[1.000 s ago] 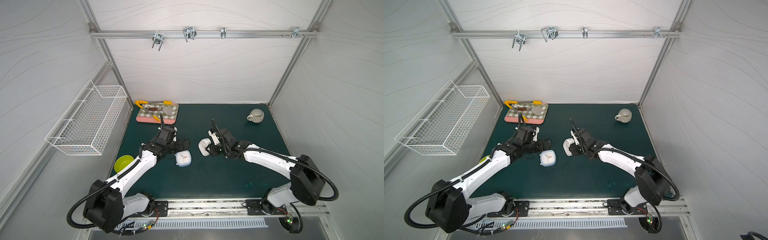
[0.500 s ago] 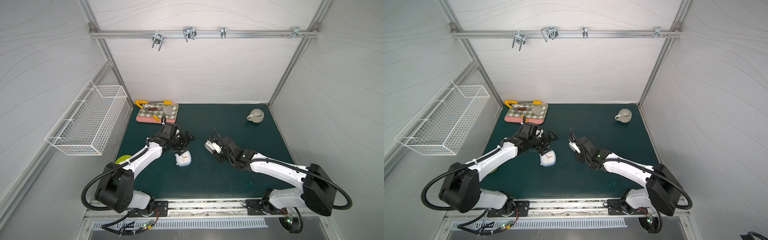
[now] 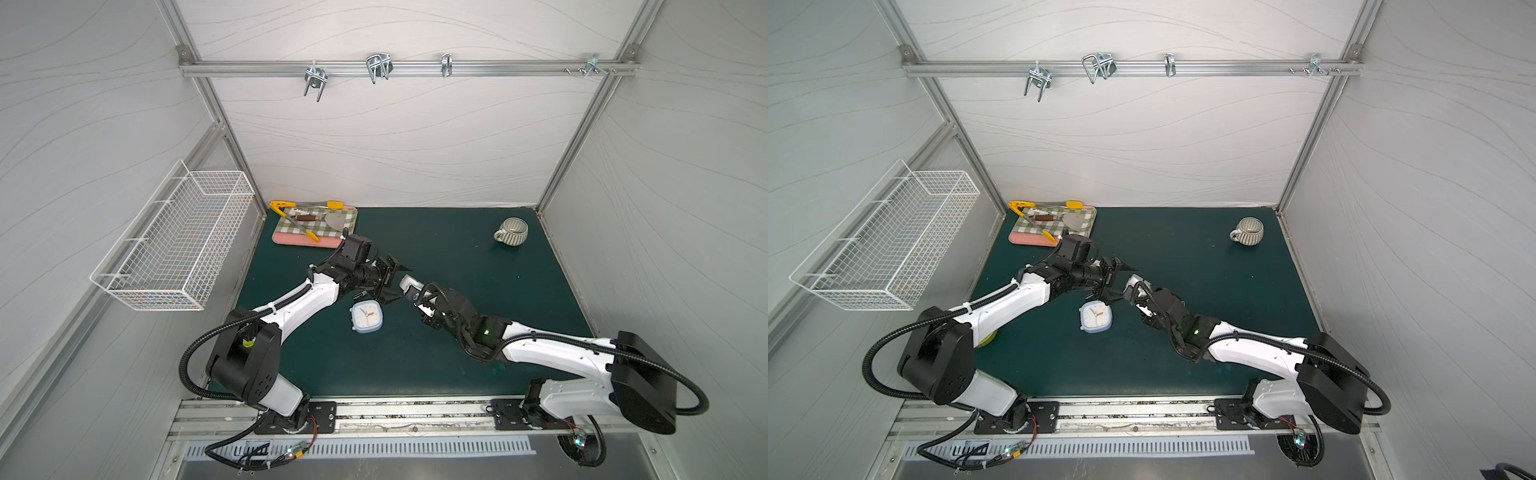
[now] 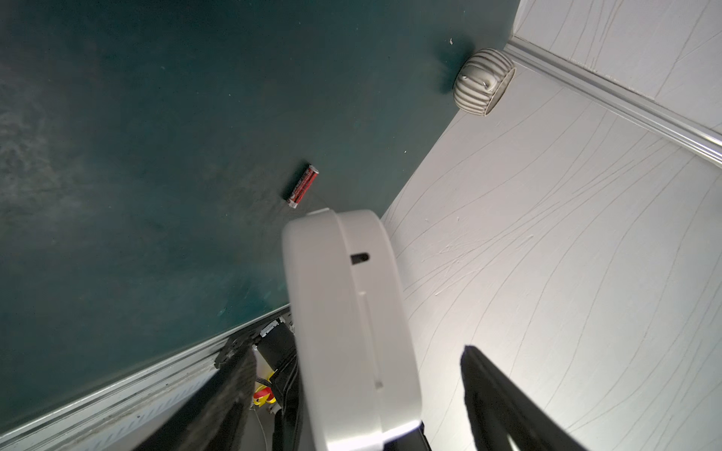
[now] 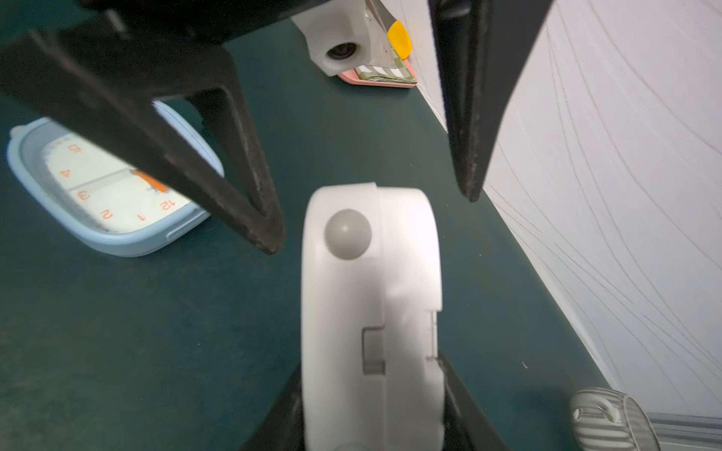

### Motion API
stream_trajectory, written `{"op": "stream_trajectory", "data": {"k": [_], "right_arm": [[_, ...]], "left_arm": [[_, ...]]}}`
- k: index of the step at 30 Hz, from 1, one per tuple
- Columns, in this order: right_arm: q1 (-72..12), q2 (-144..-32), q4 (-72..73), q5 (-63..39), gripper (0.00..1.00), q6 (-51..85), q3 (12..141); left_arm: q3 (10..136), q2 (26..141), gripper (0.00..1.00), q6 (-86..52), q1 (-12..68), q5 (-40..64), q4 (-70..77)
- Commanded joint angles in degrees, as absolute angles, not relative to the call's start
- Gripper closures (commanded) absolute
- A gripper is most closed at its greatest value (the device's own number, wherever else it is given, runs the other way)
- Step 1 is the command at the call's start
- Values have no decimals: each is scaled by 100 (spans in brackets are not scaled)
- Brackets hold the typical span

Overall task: Insert the battery into the alarm
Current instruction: Adjust the alarm at the center of the board.

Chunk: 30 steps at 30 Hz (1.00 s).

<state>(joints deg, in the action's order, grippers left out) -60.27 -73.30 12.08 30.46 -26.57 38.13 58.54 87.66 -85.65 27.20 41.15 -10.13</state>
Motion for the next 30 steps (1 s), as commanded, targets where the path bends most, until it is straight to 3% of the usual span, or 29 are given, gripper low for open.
{"op": "stream_trajectory", "data": {"k": [1,4,9,16,21,26,30], "right_arm": [[-6080,-7153,1757,3366,72,-3017,3815],[-6123,-7144,1709,3383,72,-3044,3806],[-6187,-7159,1694,3388,72,-3084,3806],[-6187,-7208,1646,3437,71,-3070,3831],[-6187,-7246,1631,3428,69,-3032,3831],[-6185,-7330,1593,3394,61,-2975,3875],[-6179,-7348,1548,3289,38,-2876,3893]], "left_arm": [[6114,8916,21,-8912,2829,4350,-845],[6128,8972,27,-8895,2847,4362,-828],[6133,8985,26,-8866,2856,4333,-808],[6109,8964,49,-8824,2856,4351,-818],[6096,8943,58,-8756,2856,4382,-835],[6052,8924,65,-8675,2856,4409,-744],[6114,8914,69,-8295,2856,4366,-857]]}}
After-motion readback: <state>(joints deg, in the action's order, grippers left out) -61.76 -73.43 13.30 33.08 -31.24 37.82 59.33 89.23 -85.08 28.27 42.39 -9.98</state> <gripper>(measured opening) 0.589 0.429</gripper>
